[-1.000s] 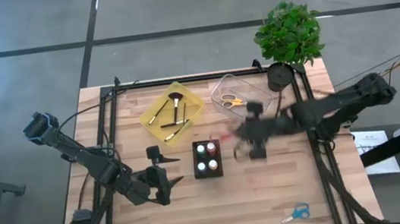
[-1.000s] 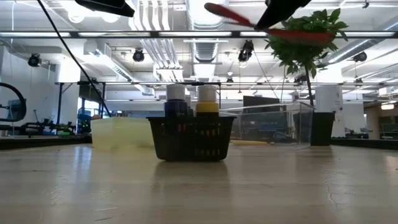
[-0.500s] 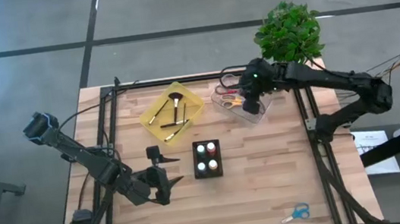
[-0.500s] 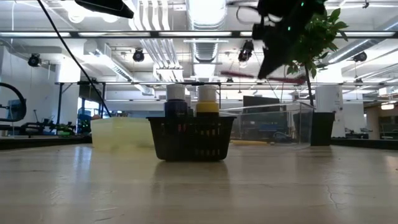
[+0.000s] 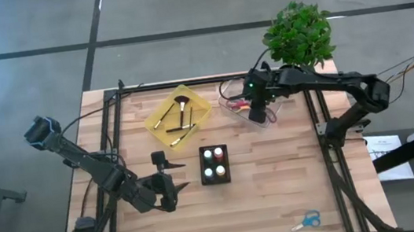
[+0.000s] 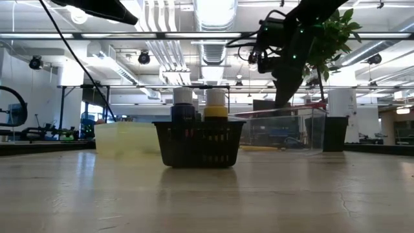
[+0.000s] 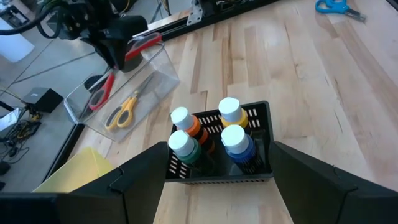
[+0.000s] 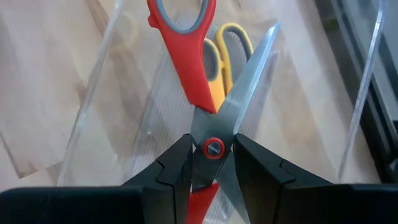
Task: Pick & Place Paint Supplies
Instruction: Put the red scissors into the transparent bin, then put the blue scissors into the transparent bin
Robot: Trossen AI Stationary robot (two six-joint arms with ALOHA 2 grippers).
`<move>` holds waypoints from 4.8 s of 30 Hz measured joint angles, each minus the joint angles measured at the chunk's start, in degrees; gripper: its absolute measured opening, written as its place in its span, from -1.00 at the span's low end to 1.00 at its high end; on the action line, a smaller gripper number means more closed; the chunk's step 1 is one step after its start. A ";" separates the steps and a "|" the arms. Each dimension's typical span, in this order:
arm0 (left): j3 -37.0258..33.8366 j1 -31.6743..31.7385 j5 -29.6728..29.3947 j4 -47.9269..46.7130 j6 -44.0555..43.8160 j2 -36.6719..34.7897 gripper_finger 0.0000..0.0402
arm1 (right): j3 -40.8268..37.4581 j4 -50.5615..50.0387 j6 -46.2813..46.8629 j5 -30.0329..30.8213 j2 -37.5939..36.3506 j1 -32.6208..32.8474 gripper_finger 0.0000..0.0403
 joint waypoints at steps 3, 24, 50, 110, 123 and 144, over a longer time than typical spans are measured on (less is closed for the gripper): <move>-0.01 0.00 -0.01 0.20 -0.21 0.00 0.43 | 0.28 -0.57 0.47 1.19 0.13 -0.05 -0.47; -0.01 0.00 -0.01 1.29 0.06 0.00 0.43 | 5.86 -6.55 1.53 -1.77 1.32 -4.30 -0.40; -0.01 0.00 -0.01 1.53 1.72 0.00 0.43 | 5.31 -17.77 15.68 -13.65 -10.83 16.53 0.35; 0.01 -0.15 4.73 7.30 -0.01 2.62 0.43 | 11.02 -3.25 62.45 -1.72 26.78 85.29 0.22; 0.01 -0.15 4.71 7.52 -0.01 2.62 0.43 | 10.53 -3.10 58.86 -1.73 26.72 85.07 -0.72; 0.01 -0.15 4.73 7.52 -0.01 2.62 0.43 | 12.14 -7.14 58.03 -3.20 26.27 84.85 -0.91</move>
